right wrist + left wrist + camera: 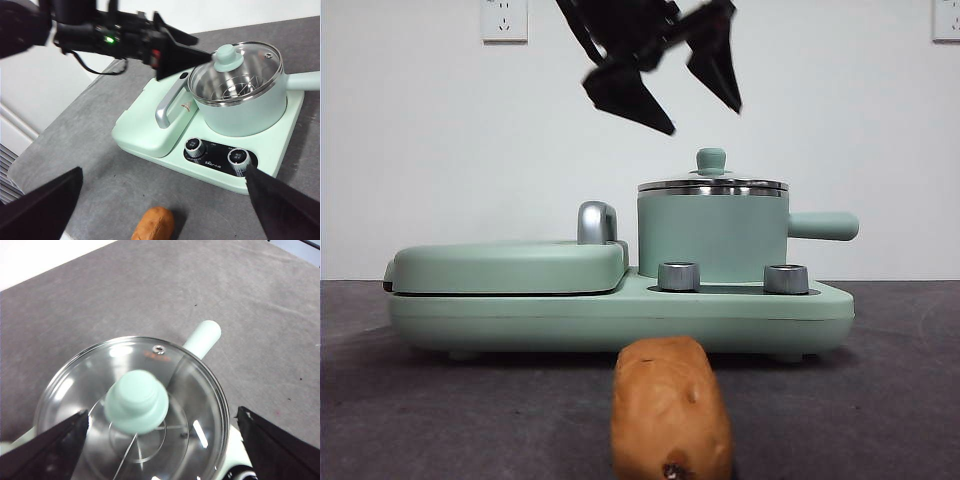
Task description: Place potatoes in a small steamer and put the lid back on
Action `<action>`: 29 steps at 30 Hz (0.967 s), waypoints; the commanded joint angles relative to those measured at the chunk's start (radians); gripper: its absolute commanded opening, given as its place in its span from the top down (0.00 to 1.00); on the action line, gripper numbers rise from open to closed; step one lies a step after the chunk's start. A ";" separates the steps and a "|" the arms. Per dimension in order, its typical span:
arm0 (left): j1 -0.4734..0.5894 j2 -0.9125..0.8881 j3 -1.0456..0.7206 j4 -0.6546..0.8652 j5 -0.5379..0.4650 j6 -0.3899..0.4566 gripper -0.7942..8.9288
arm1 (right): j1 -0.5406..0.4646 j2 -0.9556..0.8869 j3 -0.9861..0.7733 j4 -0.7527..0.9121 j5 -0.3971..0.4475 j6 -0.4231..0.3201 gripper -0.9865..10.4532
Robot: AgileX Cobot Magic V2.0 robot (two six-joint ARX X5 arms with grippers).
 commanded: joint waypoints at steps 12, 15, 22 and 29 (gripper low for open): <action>-0.019 0.103 0.027 0.136 -0.073 0.025 0.44 | 0.002 0.004 0.015 0.006 0.000 0.008 0.46; -0.019 0.113 0.027 0.139 -0.073 0.022 0.45 | 0.002 0.004 0.015 0.005 0.000 0.008 0.46; -0.019 0.122 0.027 0.154 -0.073 0.022 0.46 | 0.002 0.004 0.015 0.006 0.000 0.008 0.46; -0.019 0.129 0.027 0.147 -0.073 0.022 0.51 | 0.002 0.004 0.015 0.006 0.002 0.008 0.46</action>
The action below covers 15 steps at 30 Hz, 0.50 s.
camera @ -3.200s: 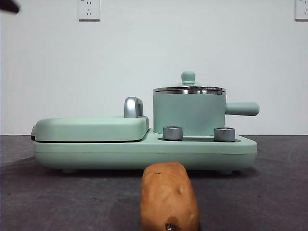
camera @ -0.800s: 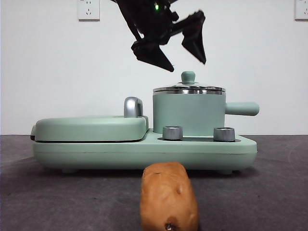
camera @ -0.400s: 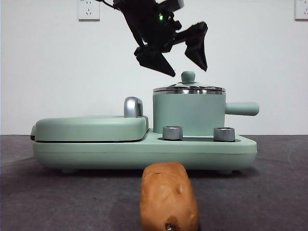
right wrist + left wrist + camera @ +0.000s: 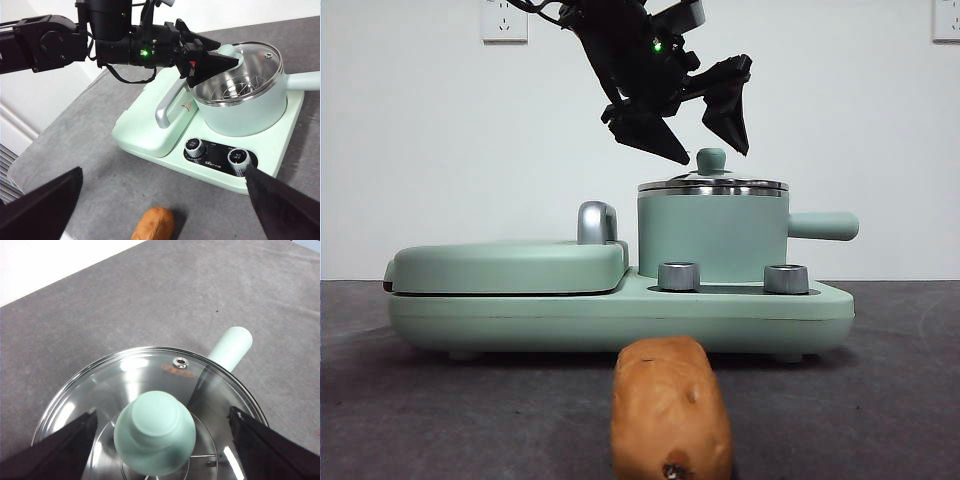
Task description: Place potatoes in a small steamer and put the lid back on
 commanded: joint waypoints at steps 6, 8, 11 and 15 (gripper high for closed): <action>-0.010 0.036 0.026 0.009 -0.002 0.007 0.51 | 0.002 0.004 0.015 0.004 0.001 0.008 0.46; -0.010 0.039 0.026 0.009 -0.002 0.007 0.54 | 0.001 0.004 0.015 -0.002 0.002 0.007 0.46; -0.010 0.043 0.026 0.011 -0.002 0.007 0.59 | 0.001 0.004 0.015 -0.011 0.005 0.007 0.46; -0.010 0.045 0.026 0.011 -0.003 0.008 0.69 | 0.002 0.004 0.015 -0.021 0.005 0.007 0.46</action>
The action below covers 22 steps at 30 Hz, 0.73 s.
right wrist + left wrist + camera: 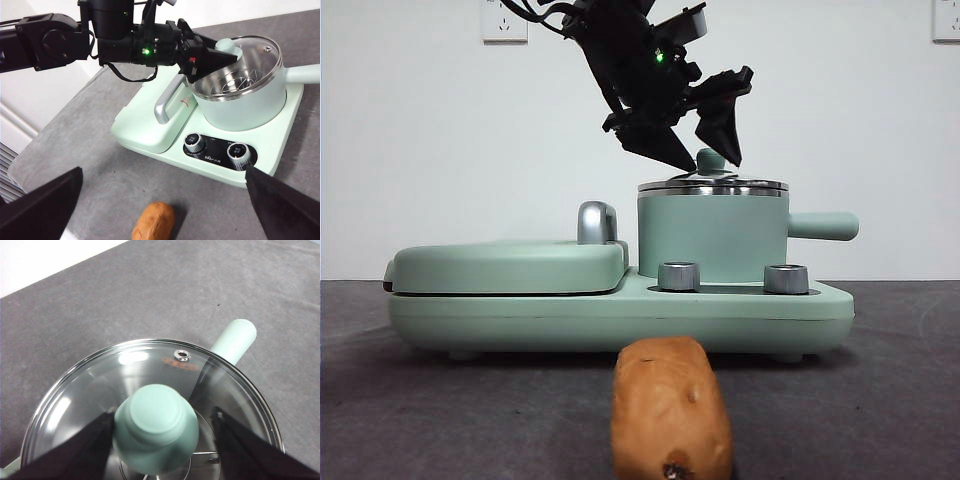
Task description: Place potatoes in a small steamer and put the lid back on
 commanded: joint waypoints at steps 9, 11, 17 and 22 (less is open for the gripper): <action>-0.010 0.026 0.026 0.066 -0.002 0.008 0.87 | 0.001 0.004 0.015 0.000 0.002 0.007 0.46; -0.010 0.026 0.026 0.079 -0.002 0.007 0.87 | 0.001 0.004 0.015 0.000 0.002 0.007 0.46; -0.010 0.010 0.030 0.082 -0.002 0.008 0.87 | 0.001 0.004 0.015 0.001 0.002 0.007 0.46; -0.010 -0.019 0.030 0.079 -0.002 0.007 0.87 | 0.001 0.004 0.015 0.001 0.002 0.007 0.46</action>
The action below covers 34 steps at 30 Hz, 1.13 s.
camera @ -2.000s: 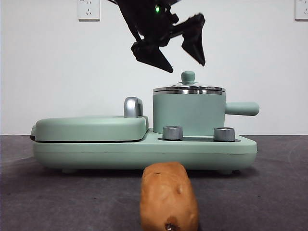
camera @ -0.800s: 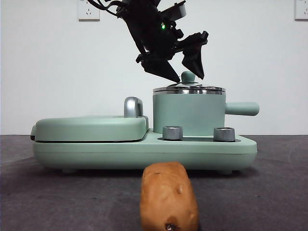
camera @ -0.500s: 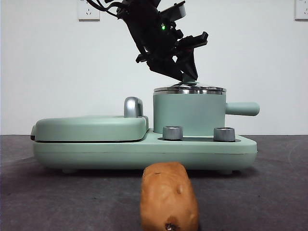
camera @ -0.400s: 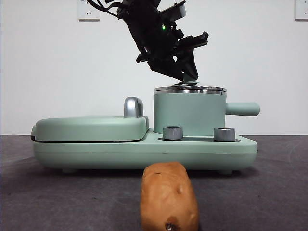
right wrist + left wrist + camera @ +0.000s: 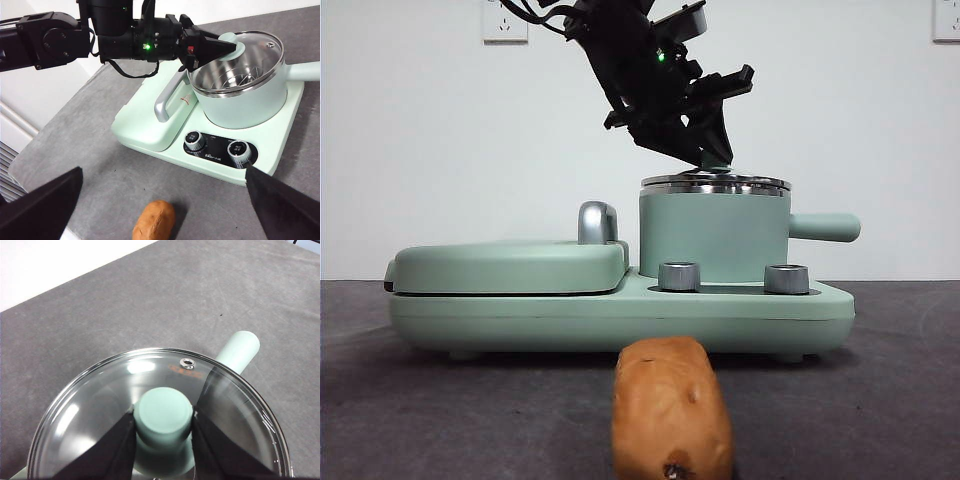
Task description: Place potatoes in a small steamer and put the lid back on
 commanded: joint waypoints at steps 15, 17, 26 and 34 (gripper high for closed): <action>0.002 -0.195 0.030 -0.097 0.000 0.008 0.90 | 0.002 0.004 0.015 0.006 0.000 0.028 0.46; 0.004 -0.220 0.030 -0.139 0.000 0.010 0.90 | 0.002 0.004 0.015 0.006 0.000 0.052 0.46; 0.055 -0.348 0.030 -0.268 0.000 0.015 0.90 | 0.026 0.033 0.015 0.007 0.001 0.129 0.46; 0.167 -0.460 0.030 -0.373 0.000 0.015 0.90 | 0.163 0.122 0.015 0.009 0.113 0.204 0.46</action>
